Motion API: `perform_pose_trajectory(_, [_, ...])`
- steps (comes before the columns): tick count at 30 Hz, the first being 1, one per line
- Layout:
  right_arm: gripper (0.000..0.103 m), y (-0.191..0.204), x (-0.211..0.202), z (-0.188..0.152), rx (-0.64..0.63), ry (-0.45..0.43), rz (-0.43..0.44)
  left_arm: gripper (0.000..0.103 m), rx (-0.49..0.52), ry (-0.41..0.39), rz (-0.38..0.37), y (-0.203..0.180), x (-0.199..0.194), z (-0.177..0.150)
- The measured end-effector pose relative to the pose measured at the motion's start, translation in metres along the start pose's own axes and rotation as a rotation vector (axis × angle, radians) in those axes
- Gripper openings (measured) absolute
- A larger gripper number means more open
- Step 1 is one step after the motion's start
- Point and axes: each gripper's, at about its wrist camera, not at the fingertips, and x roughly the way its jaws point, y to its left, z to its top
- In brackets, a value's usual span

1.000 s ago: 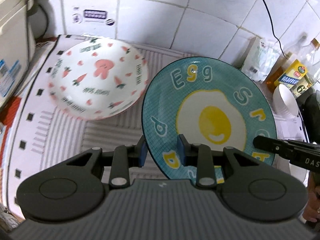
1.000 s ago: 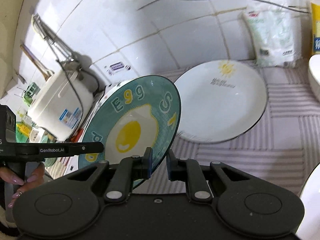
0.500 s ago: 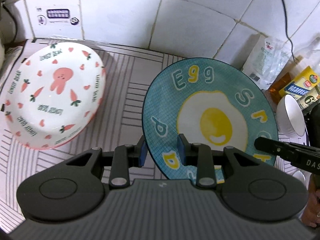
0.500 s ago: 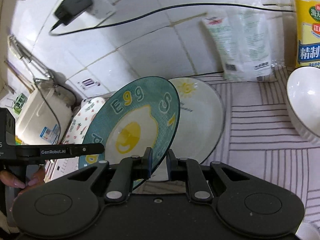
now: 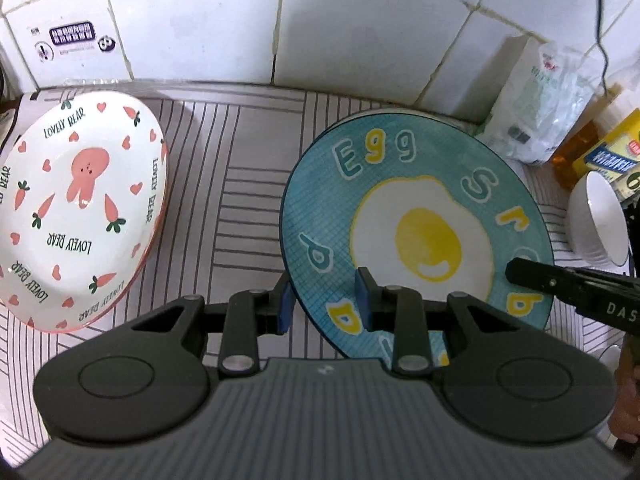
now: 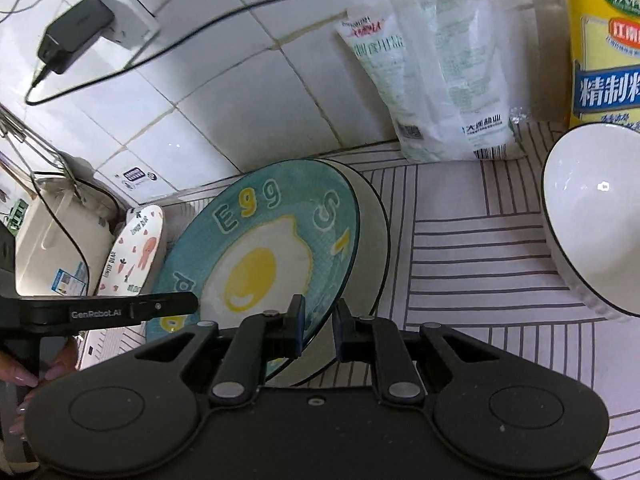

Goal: Organize plates and bowls
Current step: 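Carry the blue egg plate over the sun plate and lower it on top, then open both grippers and pull back from the stacked plates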

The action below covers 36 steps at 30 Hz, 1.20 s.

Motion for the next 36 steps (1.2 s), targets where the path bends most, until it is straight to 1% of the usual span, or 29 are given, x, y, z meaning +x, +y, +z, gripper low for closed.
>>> perform_pose_trajectory(3, [0.018, -0.002, 0.004, 0.001, 0.014, 0.017, -0.006, 0.030, 0.007, 0.033, 0.010, -0.002, 0.004, 0.003])
perform_pose_trajectory(6, [0.018, -0.002, 0.004, 0.002, 0.015, 0.018, -0.009, 0.030, 0.004, 0.049, 0.011, -0.003, 0.005, 0.008])
perform_pose_trajectory(10, [0.019, 0.003, 0.005, 0.005, 0.013, 0.035, -0.031, 0.030, -0.023, 0.087, 0.014, -0.003, 0.010, 0.012])
perform_pose_trajectory(12, [0.019, 0.013, 0.004, 0.007, -0.004, 0.043, -0.084, 0.030, -0.041, 0.106, -0.001, -0.001, 0.011, 0.013])
perform_pose_trajectory(13, [0.021, 0.024, 0.004, 0.007, -0.031, 0.046, -0.132, 0.030, -0.045, 0.111, -0.003, -0.001, 0.011, 0.013])
perform_pose_trajectory(15, [0.026, 0.048, 0.006, 0.006, -0.134, 0.059, -0.229, 0.031, -0.047, 0.117, 0.001, -0.002, 0.011, 0.012])
perform_pose_trajectory(16, [0.029, 0.055, 0.008, 0.005, -0.161, 0.058, -0.268, 0.031, -0.048, 0.121, 0.007, -0.003, 0.011, 0.011])
perform_pose_trajectory(17, [0.030, 0.059, 0.011, 0.005, -0.161, 0.058, -0.291, 0.031, -0.050, 0.126, 0.014, -0.002, 0.013, 0.011])
perform_pose_trajectory(21, [0.031, 0.063, 0.013, 0.006, -0.180, 0.054, -0.329, 0.030, -0.055, 0.123, 0.020, -0.004, 0.013, 0.010])
perform_pose_trajectory(23, [0.034, 0.066, 0.015, 0.006, -0.196, 0.055, -0.350, 0.030, -0.070, 0.128, 0.026, -0.005, 0.015, 0.010])
perform_pose_trajectory(27, [0.040, 0.075, 0.022, 0.000, -0.255, 0.063, -0.450, 0.030, -0.057, 0.124, 0.055, -0.013, 0.017, 0.007])
perform_pose_trajectory(29, [0.040, 0.073, 0.022, -0.003, -0.250, 0.054, -0.469, 0.030, -0.044, 0.108, 0.068, -0.016, 0.016, 0.006])
perform_pose_trajectory(32, [0.039, 0.068, 0.024, -0.005, -0.230, 0.037, -0.470, 0.029, -0.040, 0.102, 0.077, -0.018, 0.015, 0.003])
perform_pose_trajectory(36, [0.040, 0.066, 0.021, -0.008, -0.210, 0.016, -0.455, 0.028, -0.078, 0.086, 0.042, -0.013, 0.004, -0.003])
